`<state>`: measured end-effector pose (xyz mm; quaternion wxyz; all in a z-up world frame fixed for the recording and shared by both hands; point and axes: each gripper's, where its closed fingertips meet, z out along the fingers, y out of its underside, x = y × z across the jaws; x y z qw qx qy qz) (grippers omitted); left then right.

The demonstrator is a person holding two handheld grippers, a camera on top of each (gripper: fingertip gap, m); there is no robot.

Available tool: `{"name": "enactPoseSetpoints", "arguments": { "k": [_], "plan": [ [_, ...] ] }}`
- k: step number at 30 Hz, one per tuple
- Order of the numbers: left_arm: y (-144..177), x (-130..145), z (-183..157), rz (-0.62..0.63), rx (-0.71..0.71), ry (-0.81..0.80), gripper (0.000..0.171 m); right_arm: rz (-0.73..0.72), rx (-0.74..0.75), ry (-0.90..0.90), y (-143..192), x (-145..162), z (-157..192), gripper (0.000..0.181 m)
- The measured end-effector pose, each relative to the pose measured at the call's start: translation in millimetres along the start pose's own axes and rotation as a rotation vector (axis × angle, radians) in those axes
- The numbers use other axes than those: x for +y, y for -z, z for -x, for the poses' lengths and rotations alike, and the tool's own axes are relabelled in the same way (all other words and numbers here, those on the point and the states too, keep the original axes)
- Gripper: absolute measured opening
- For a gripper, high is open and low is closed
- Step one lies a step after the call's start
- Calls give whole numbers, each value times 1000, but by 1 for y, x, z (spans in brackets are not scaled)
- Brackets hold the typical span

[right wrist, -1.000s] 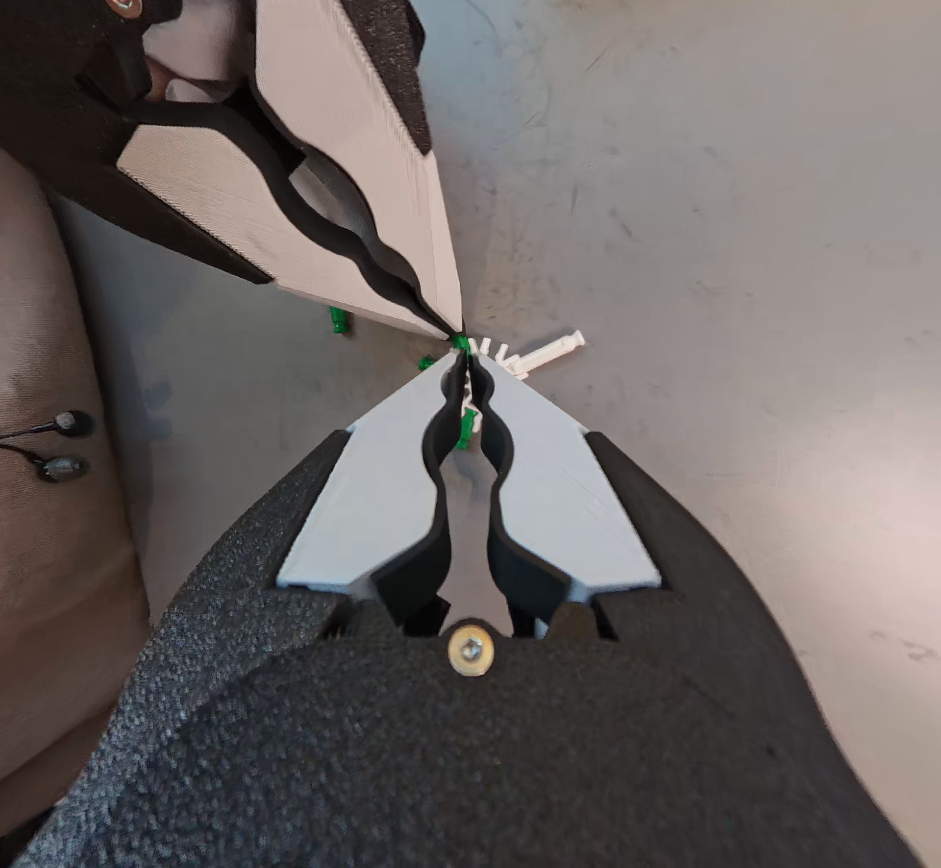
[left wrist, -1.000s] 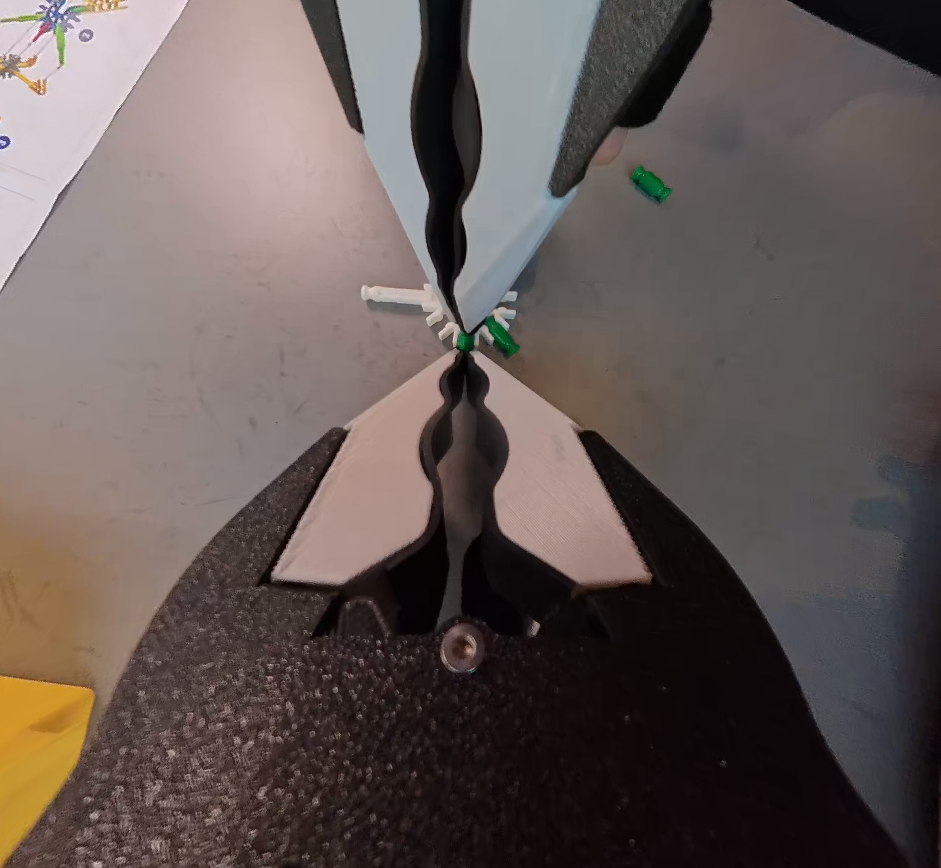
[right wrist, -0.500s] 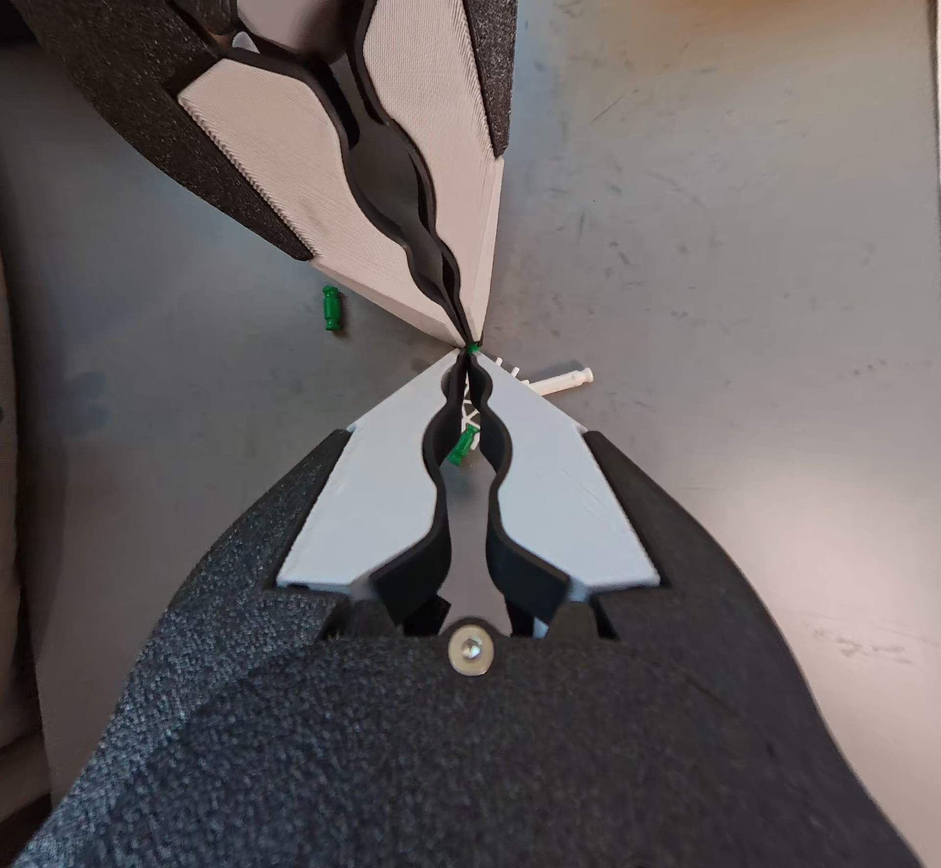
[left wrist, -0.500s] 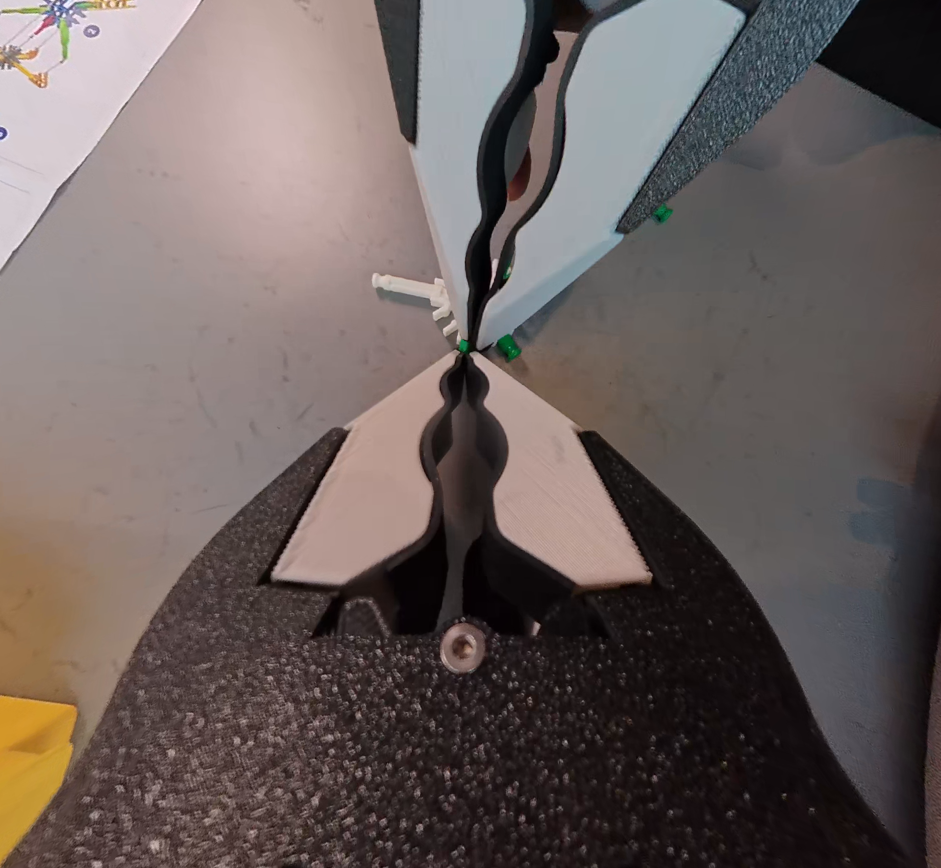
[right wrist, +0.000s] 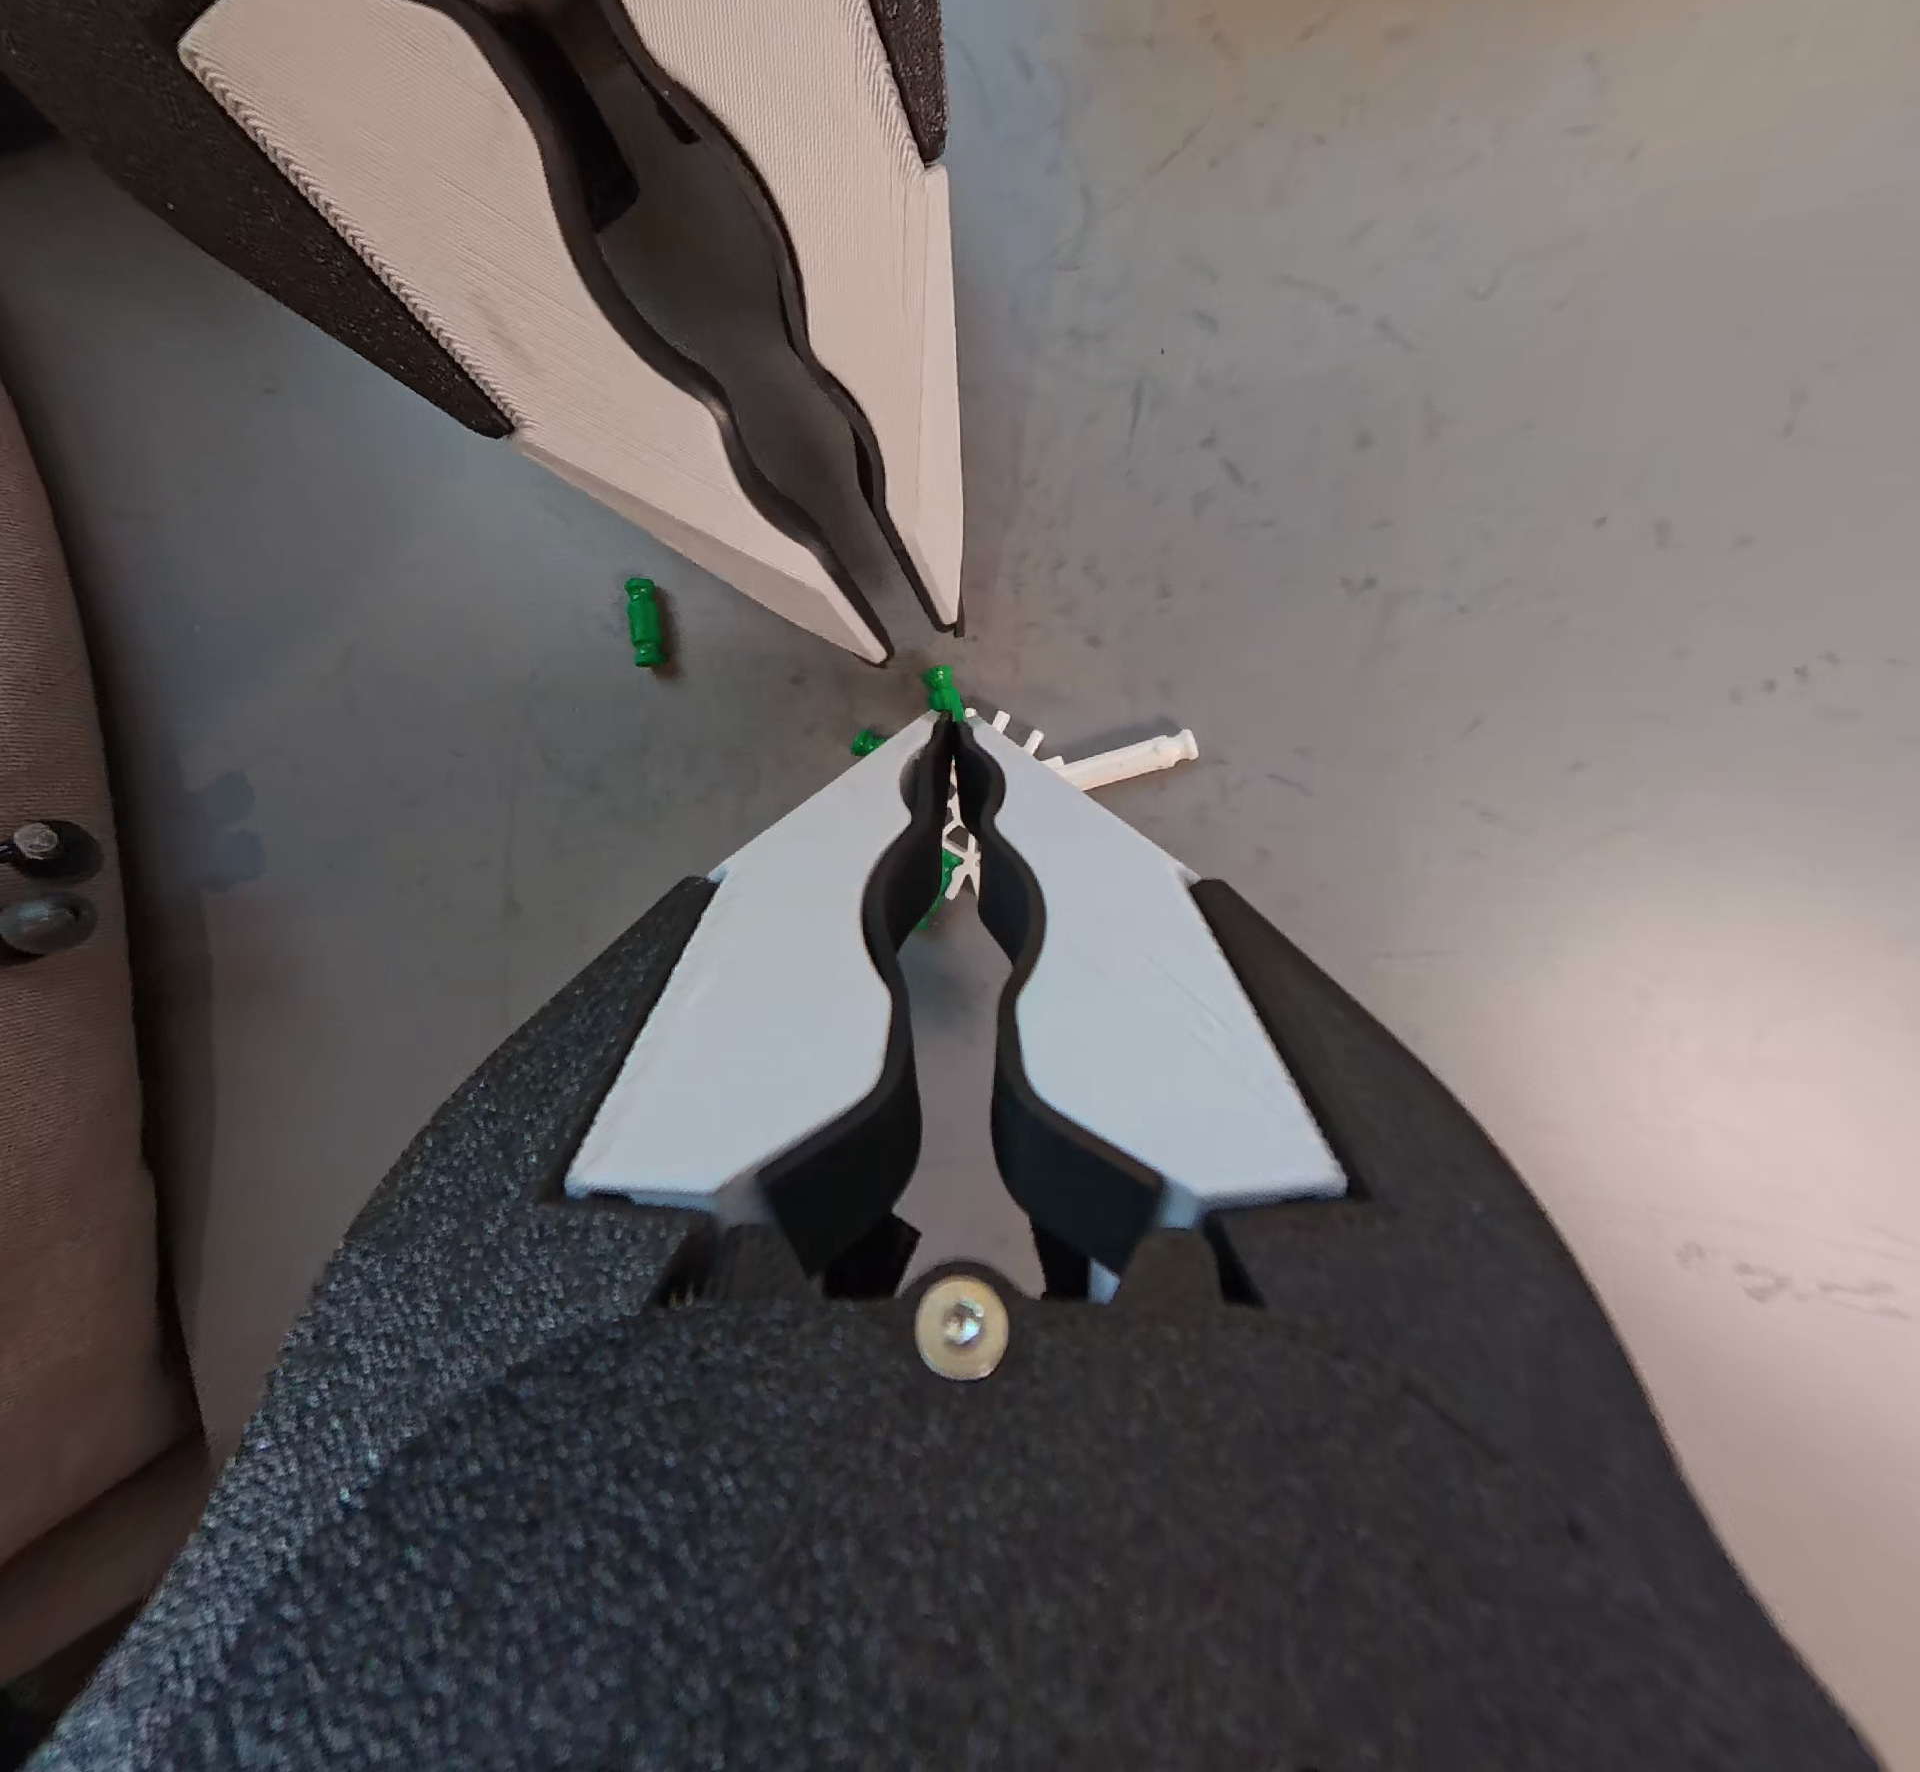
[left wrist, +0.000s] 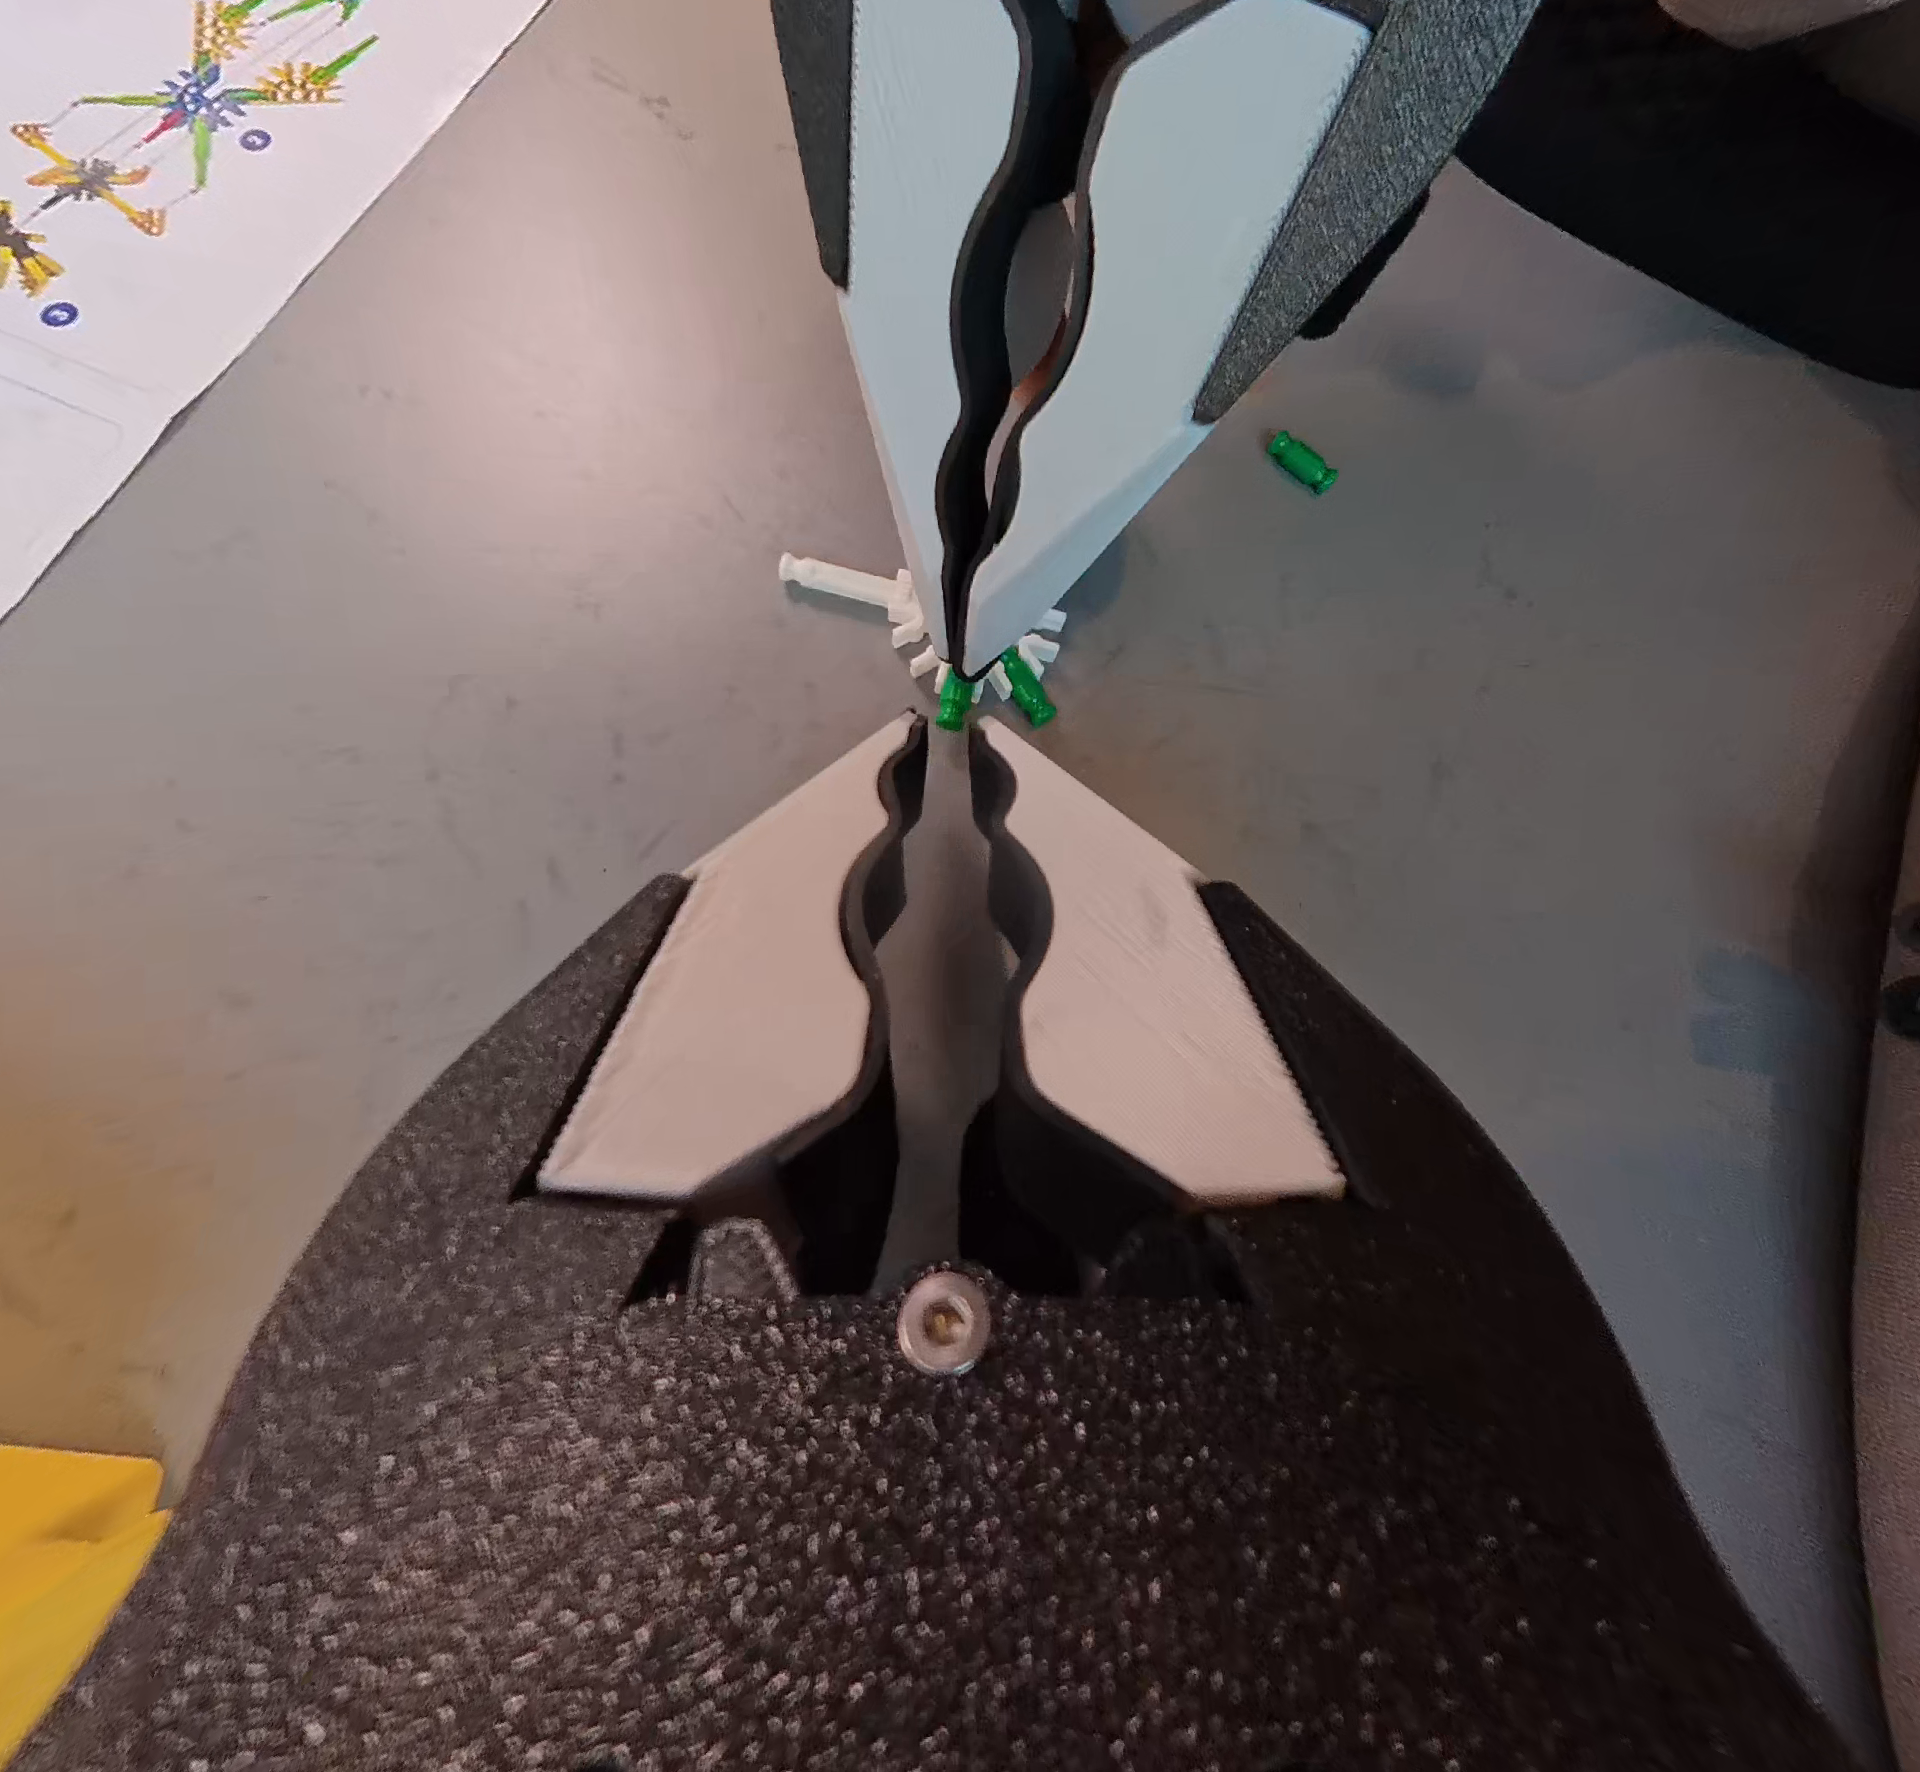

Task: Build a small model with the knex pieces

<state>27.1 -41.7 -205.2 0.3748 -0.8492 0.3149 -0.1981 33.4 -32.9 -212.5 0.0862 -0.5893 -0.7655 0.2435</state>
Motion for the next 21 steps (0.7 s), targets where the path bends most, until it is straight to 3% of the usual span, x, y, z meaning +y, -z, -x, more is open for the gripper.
{"name": "enactPoseSetpoints", "arguments": {
  "k": [9,21],
  "plan": [
    [-12,4,0,31,-20,-44,3,-40,-91,-79,0,2,1,0],
    [-14,4,1,40,-32,-65,2,8,-10,18,-1,3,1,0]
  ]
}}
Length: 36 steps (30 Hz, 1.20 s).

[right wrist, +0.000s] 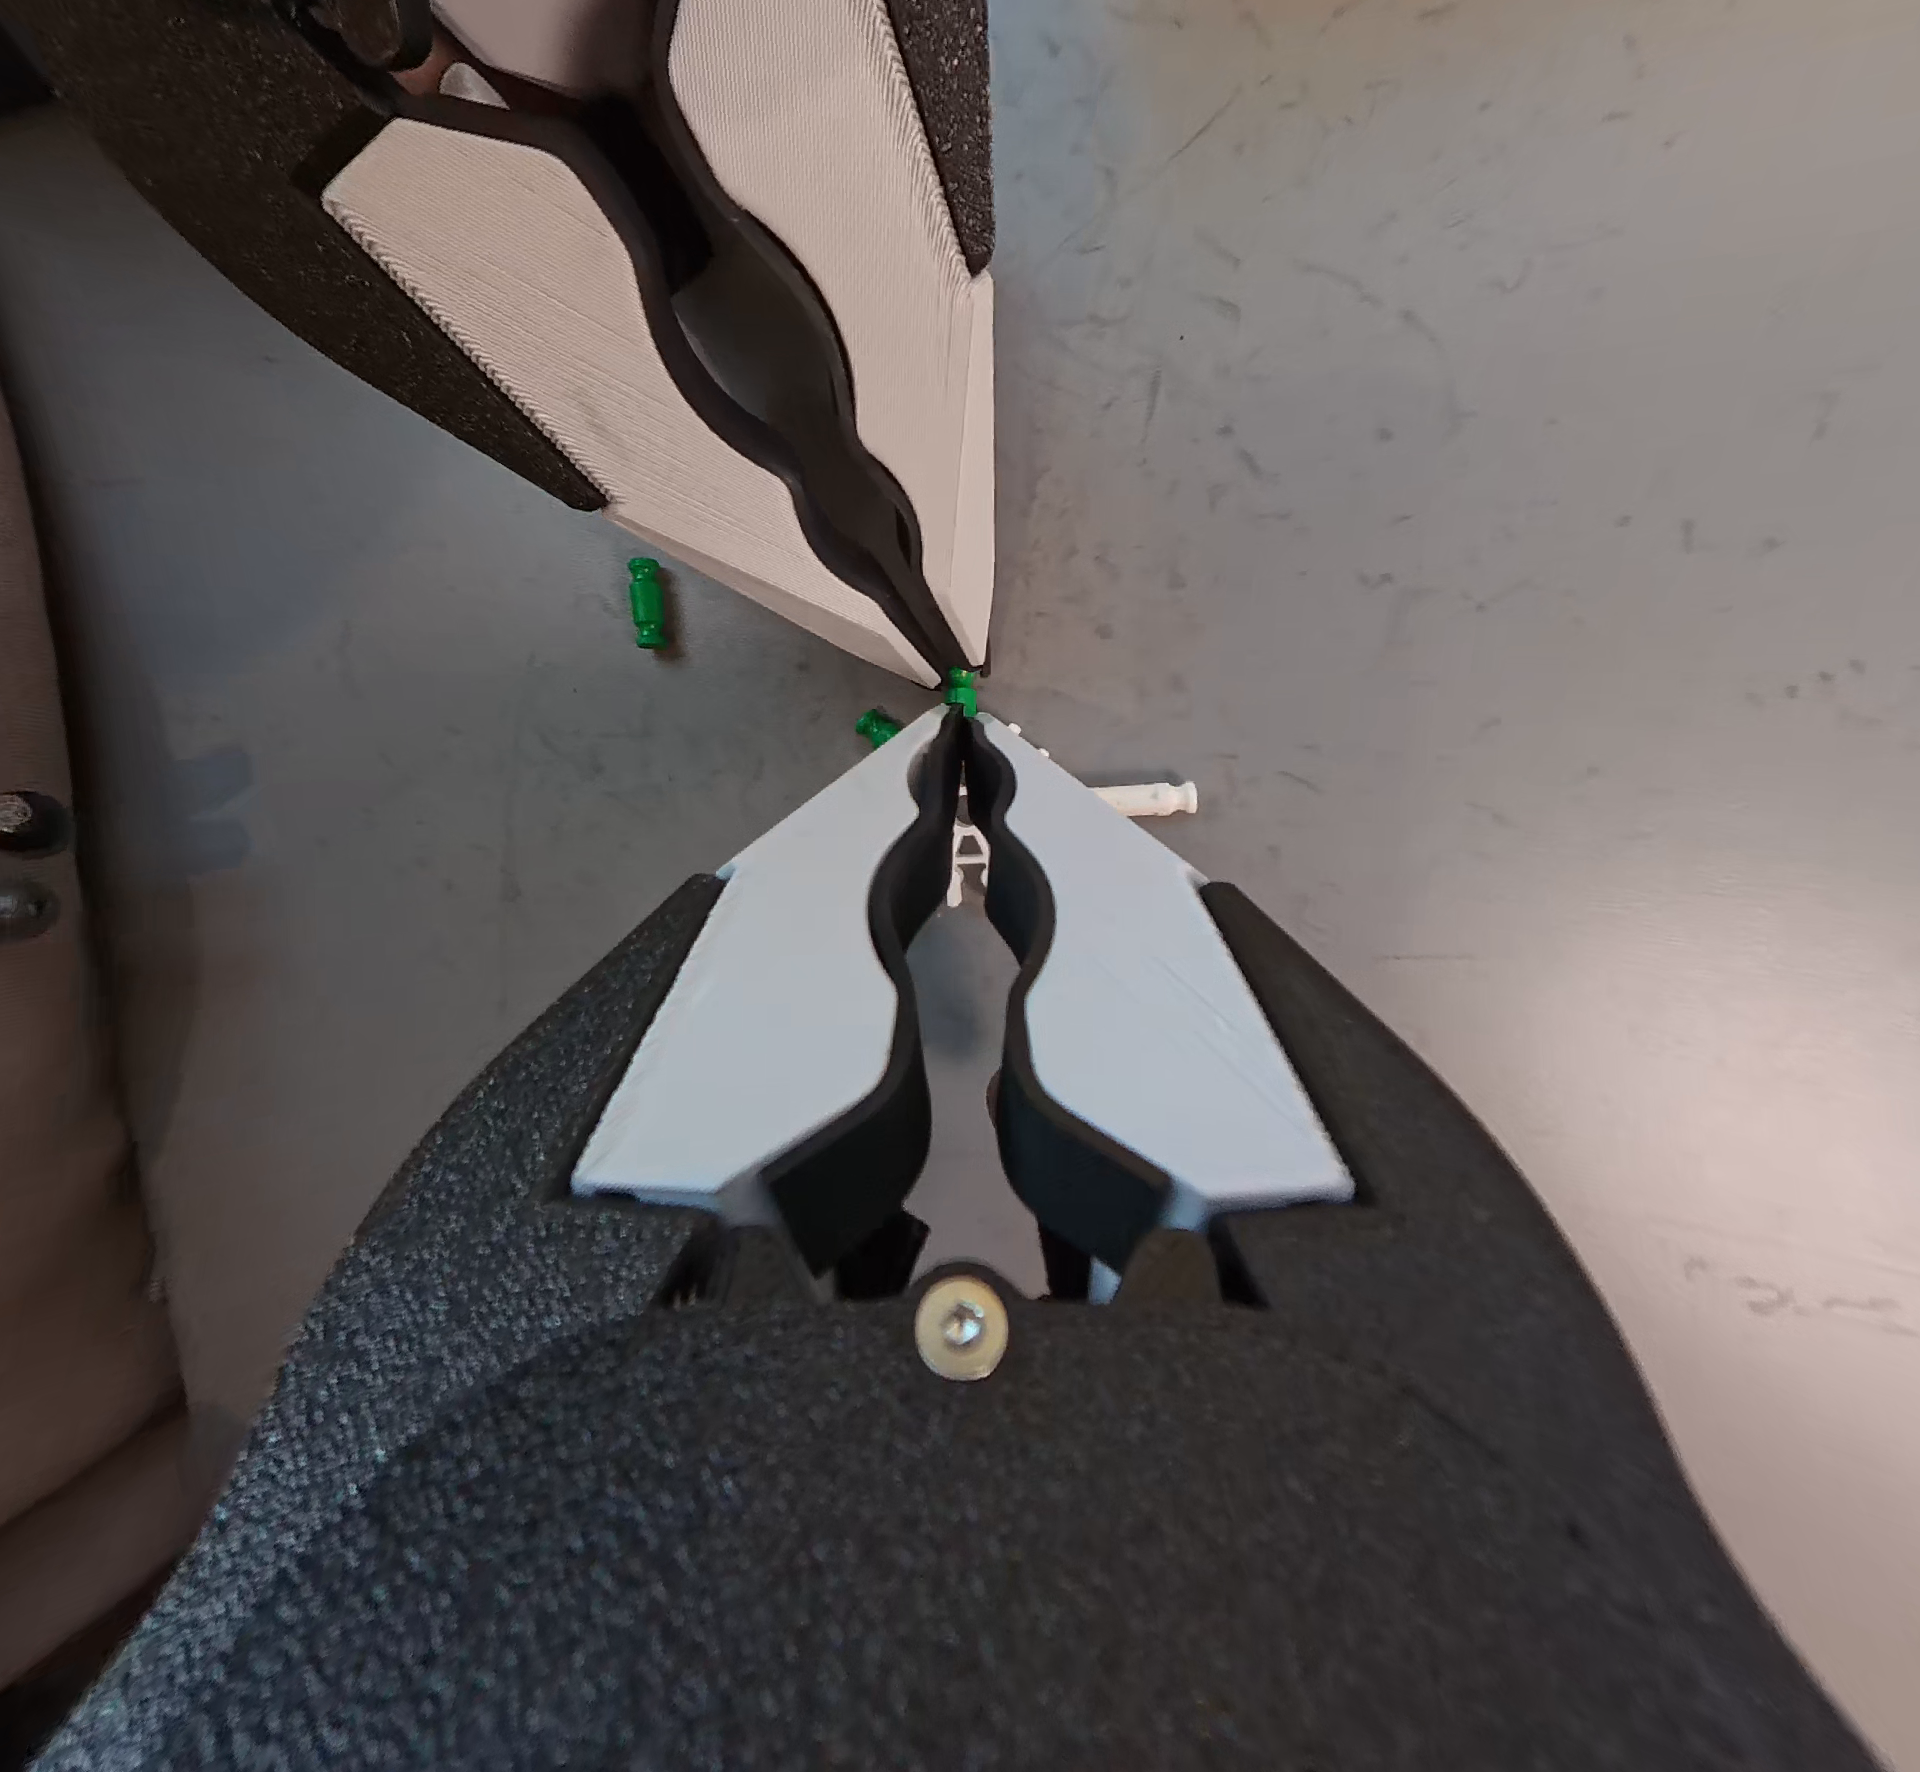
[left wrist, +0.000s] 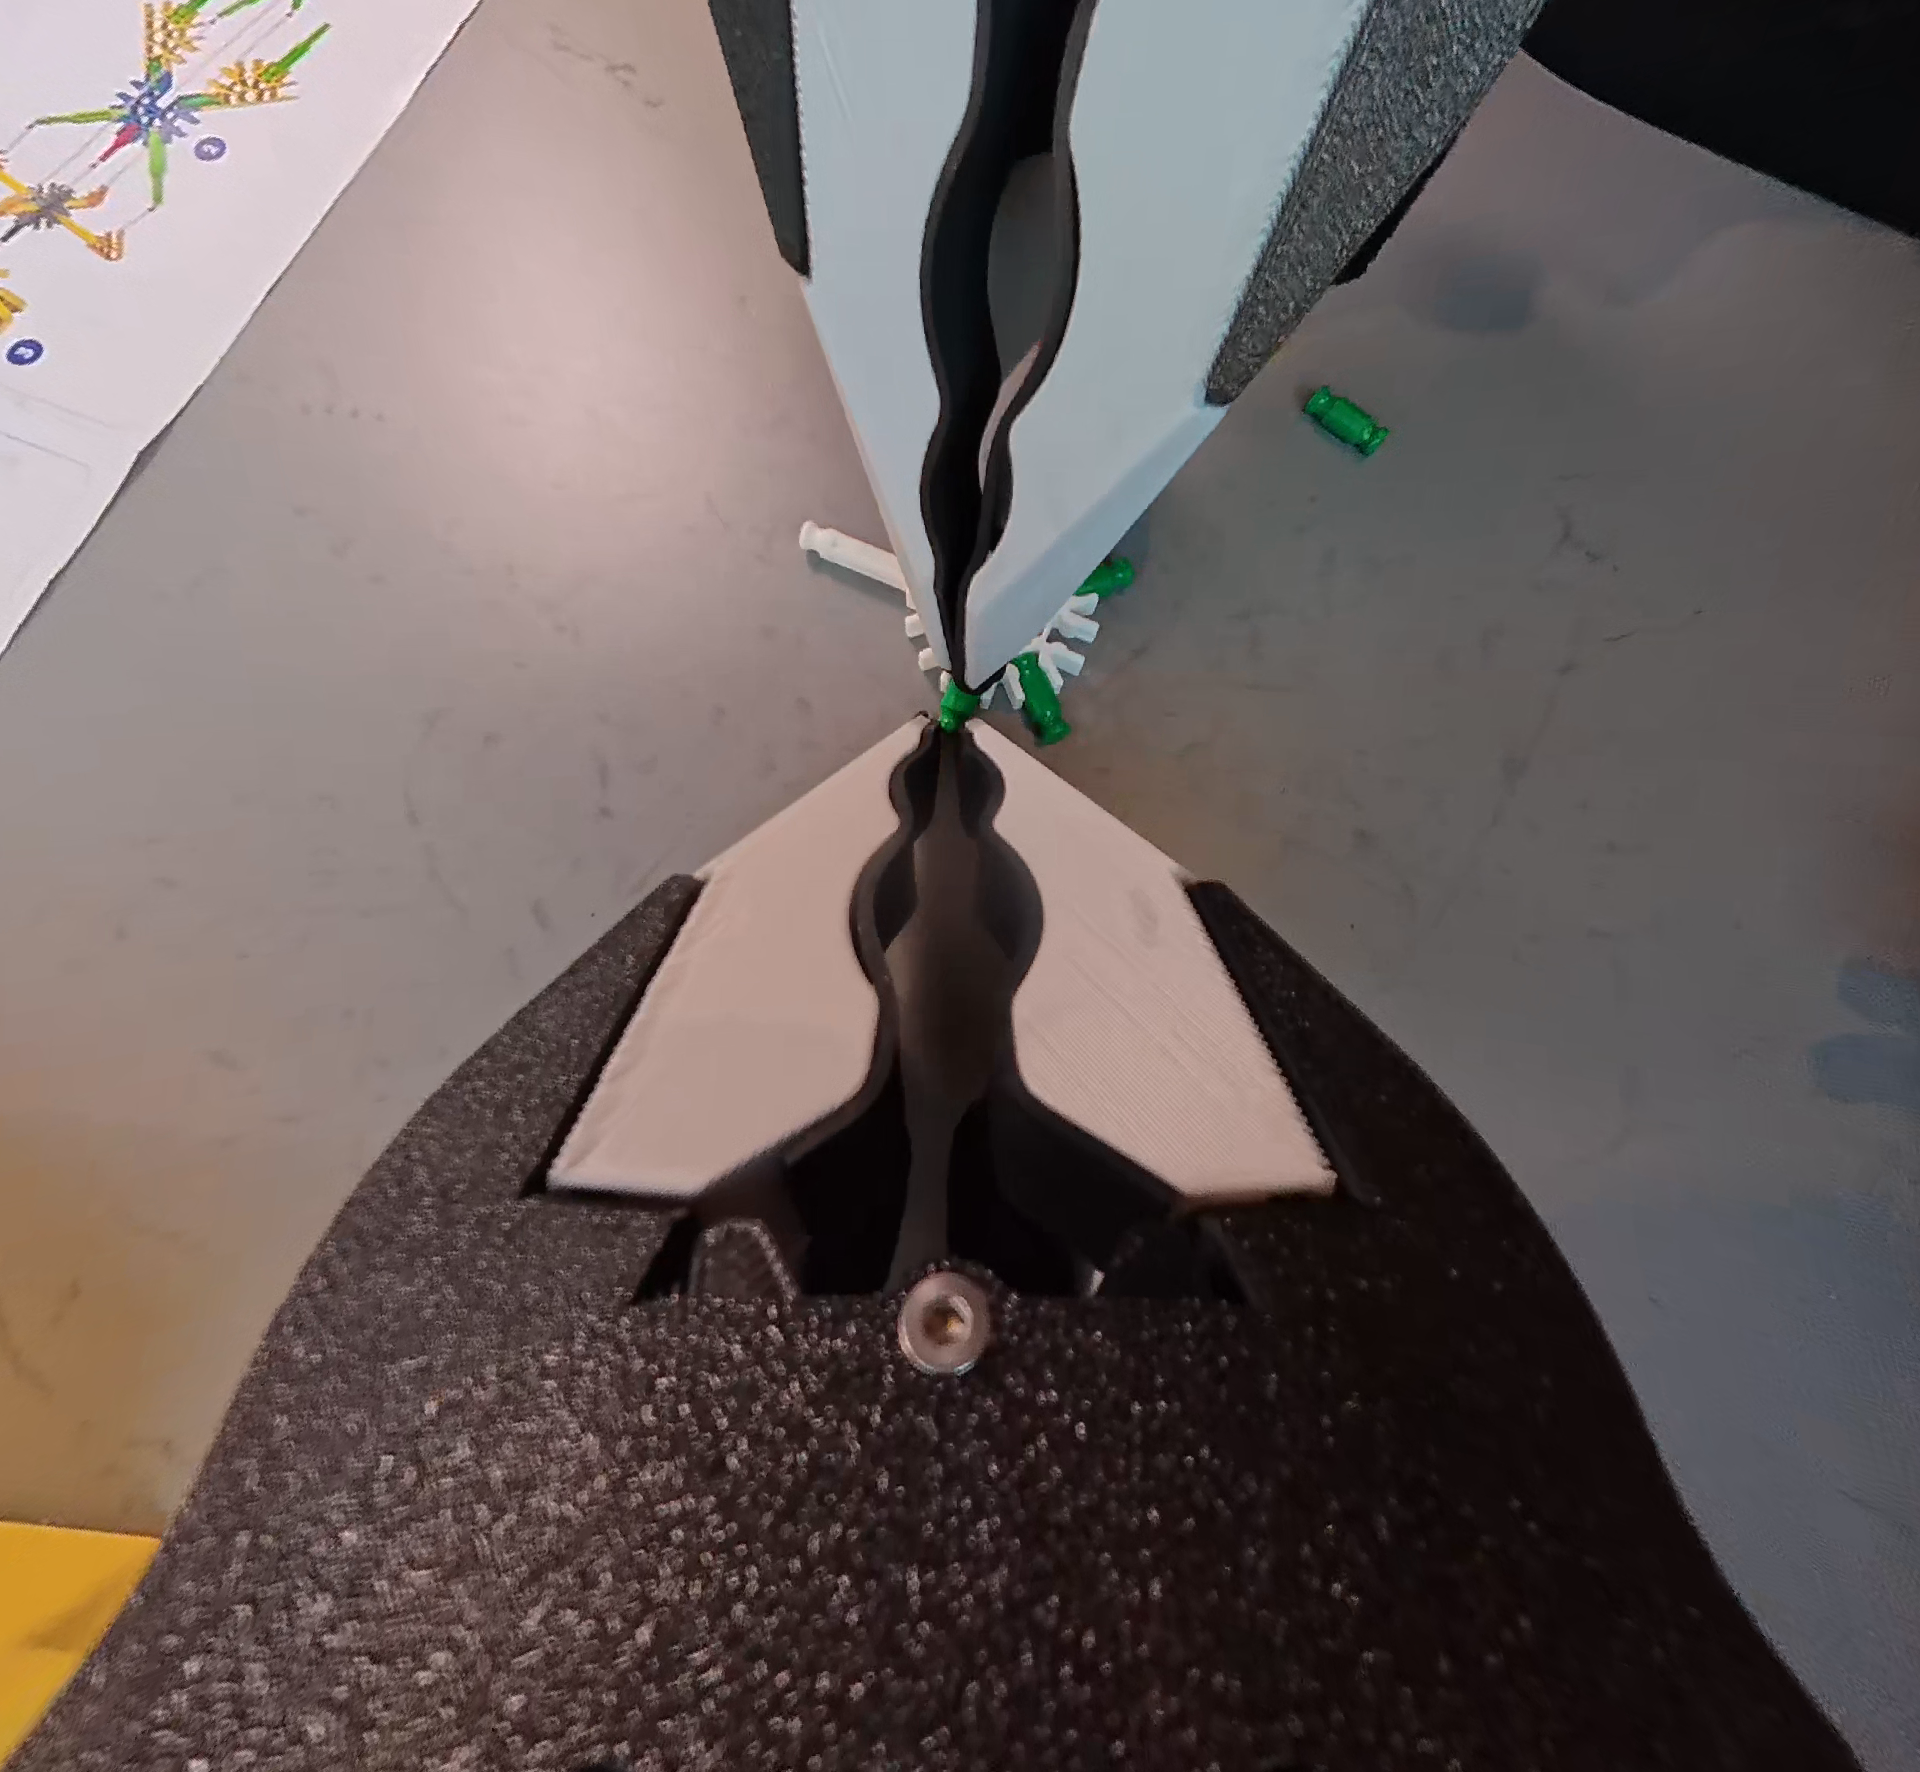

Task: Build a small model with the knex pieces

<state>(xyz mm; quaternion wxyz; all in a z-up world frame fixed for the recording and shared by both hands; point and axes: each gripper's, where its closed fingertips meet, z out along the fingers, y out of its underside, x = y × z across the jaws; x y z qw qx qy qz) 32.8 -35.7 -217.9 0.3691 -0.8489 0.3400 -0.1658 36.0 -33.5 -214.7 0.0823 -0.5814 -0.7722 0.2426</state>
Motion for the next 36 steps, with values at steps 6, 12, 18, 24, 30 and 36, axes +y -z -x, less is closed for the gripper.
{"name": "enactPoseSetpoints", "arguments": {
  "k": [6,12,18,24,30,36],
  "plan": [
    [0,0,0,6,-14,-24,2,-85,-69,-91,1,-2,0,0],
    [-1,1,-1,7,-16,-39,0,-122,-64,-102,14,-5,-3,3],
    [0,-1,-1,-1,-22,-42,0,-44,-44,-17,15,-5,3,0],
    [5,1,0,-6,-3,-34,3,27,2,26,7,0,10,12],
    [9,7,0,-1,30,-35,20,-23,72,40,0,-4,7,26],
    [6,8,-4,19,38,-24,24,-43,65,31,0,-4,4,27]
  ]
}}
